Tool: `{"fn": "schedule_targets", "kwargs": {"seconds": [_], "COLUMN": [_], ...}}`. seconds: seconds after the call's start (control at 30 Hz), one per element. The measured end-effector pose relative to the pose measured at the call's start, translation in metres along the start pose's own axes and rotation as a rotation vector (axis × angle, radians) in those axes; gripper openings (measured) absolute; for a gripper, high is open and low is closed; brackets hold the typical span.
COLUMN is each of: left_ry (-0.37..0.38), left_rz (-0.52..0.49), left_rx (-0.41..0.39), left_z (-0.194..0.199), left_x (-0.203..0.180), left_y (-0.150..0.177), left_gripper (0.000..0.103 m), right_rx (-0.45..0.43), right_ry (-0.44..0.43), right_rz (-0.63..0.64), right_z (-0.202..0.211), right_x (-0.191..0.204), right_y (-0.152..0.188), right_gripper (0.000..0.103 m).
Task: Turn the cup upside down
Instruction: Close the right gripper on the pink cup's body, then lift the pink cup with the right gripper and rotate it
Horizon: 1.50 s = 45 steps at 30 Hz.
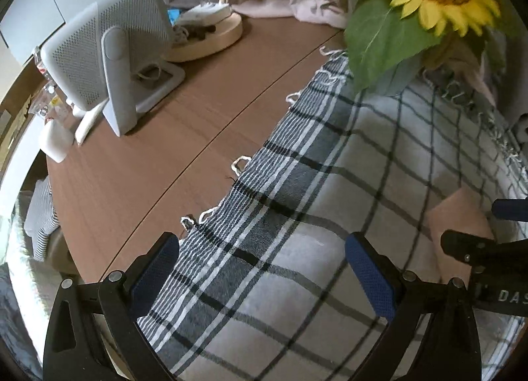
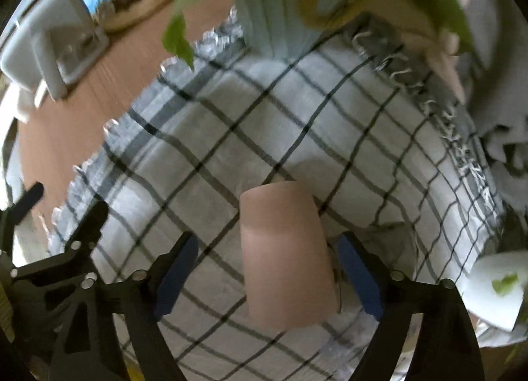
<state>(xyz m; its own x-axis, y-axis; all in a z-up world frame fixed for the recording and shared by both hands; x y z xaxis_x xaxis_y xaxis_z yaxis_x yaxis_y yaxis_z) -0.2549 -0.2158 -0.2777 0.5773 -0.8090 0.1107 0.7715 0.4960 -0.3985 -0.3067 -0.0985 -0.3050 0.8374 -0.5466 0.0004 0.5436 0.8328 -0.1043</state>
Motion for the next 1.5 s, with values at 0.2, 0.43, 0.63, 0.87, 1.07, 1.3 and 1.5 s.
{"fn": "schedule_targets", "kwargs": {"seconds": [0.2,0.43,0.63,0.87,1.07,1.3,1.5], "left_ry": [-0.008,-0.017,0.000,0.025,0.062,0.114,0.146], "left_rz": [-0.012,-0.005,-0.013,-0.055,-0.149,-0.262,-0.310], "left_rx": [0.025,0.036,0.006,-0.060,-0.141,-0.230,-0.228], "left_z": [-0.015,-0.025,-0.013,0.016,0.052,0.091,0.094], "left_x": [-0.007,-0.004,0.000,0.006,0.000,-0.015,-0.028], "left_y": [0.002,0.000,-0.007,-0.015,-0.016,-0.003,0.016], "left_gripper": [0.102,0.102,0.102,0.102,0.102,0.103,0.103], "right_rx": [0.110,0.162,0.145,0.093,-0.004,-0.066,-0.067], "right_ry": [0.055,0.128,0.111,0.083,0.033,-0.023,-0.066], "right_rz": [0.063,0.087,0.088,0.020,-0.095,-0.186,-0.305], "right_z": [-0.031,-0.042,-0.020,0.035,0.074,0.086,0.080], "right_x": [-0.003,-0.010,-0.004,-0.002,0.015,0.026,0.028], "right_y": [-0.003,-0.004,-0.003,0.008,0.037,0.075,0.111], "right_gripper": [0.076,0.065,0.065,0.065,0.064,0.060,0.009]}}
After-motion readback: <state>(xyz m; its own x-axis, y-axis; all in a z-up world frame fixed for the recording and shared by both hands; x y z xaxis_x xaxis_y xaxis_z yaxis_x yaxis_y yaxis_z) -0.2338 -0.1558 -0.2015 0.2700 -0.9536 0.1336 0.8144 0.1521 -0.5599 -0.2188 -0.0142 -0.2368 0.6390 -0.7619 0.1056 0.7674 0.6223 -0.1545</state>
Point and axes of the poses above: each gripper's, at about its wrist camera, not at the fingertips, and z roughly against the way its jaws point, x to its left, y to its underside, the point moved 10 cm from there along -z, roughly the way its jaws point, and after that the axes turned 2 degrees about -y, right-handed, at the moved point
